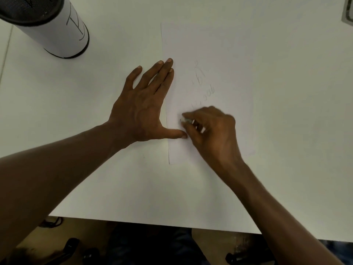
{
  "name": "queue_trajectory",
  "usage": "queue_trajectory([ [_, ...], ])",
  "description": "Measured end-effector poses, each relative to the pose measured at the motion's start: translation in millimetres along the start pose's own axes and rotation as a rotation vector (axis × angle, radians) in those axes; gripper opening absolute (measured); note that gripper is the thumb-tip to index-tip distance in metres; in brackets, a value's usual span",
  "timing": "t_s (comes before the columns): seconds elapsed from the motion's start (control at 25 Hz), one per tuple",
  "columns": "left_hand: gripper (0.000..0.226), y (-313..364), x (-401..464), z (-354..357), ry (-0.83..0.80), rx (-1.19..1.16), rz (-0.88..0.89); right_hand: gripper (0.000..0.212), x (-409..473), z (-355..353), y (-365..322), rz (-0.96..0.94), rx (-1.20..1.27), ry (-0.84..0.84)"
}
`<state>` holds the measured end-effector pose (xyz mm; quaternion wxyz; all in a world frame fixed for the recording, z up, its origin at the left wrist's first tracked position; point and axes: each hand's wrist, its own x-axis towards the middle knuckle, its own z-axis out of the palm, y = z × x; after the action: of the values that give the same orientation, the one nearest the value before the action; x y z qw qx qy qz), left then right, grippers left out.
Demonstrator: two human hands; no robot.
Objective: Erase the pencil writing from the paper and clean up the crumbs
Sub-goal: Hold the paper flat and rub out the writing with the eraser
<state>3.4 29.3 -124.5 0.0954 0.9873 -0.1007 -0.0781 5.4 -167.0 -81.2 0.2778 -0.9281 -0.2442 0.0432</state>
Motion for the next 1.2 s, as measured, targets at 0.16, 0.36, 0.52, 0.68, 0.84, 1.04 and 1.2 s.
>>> queue_trajectory([
  [0.16, 0.142, 0.7, 1.4, -0.5, 0.005, -0.002, -0.002, 0.012, 33.2, -2.8, 14.2, -0.033, 0.023, 0.102],
  [0.36, 0.138, 0.7, -0.8, -1.3, 0.012, -0.006, -0.003, 0.013, 0.4, 2.8, -5.4, -0.030, 0.020, -0.047],
  [0.52, 0.142, 0.8, 0.3, -0.9, 0.006, -0.007, -0.005, 0.015, 33.3, -5.6, 16.5, 0.045, 0.040, 0.113],
  [0.68, 0.139, 1.0, -0.2, -1.0, 0.013, -0.017, -0.006, 0.012, -5.0, -3.1, -0.9, 0.025, 0.022, -0.002],
  [0.84, 0.141, 1.1, 0.8, 0.0, 0.017, -0.012, -0.001, 0.014, 24.9, -14.6, 25.9, 0.087, 0.029, 0.144],
  [1.04, 0.139, 0.9, -1.4, 0.4, 0.026, -0.010, -0.003, 0.012, -3.8, -10.4, 5.4, 0.027, 0.025, 0.005],
  [1.2, 0.140, 1.3, 1.3, -0.4, 0.021, -0.015, -0.005, 0.012, 38.7, -18.1, 33.9, 0.132, 0.051, 0.178],
])
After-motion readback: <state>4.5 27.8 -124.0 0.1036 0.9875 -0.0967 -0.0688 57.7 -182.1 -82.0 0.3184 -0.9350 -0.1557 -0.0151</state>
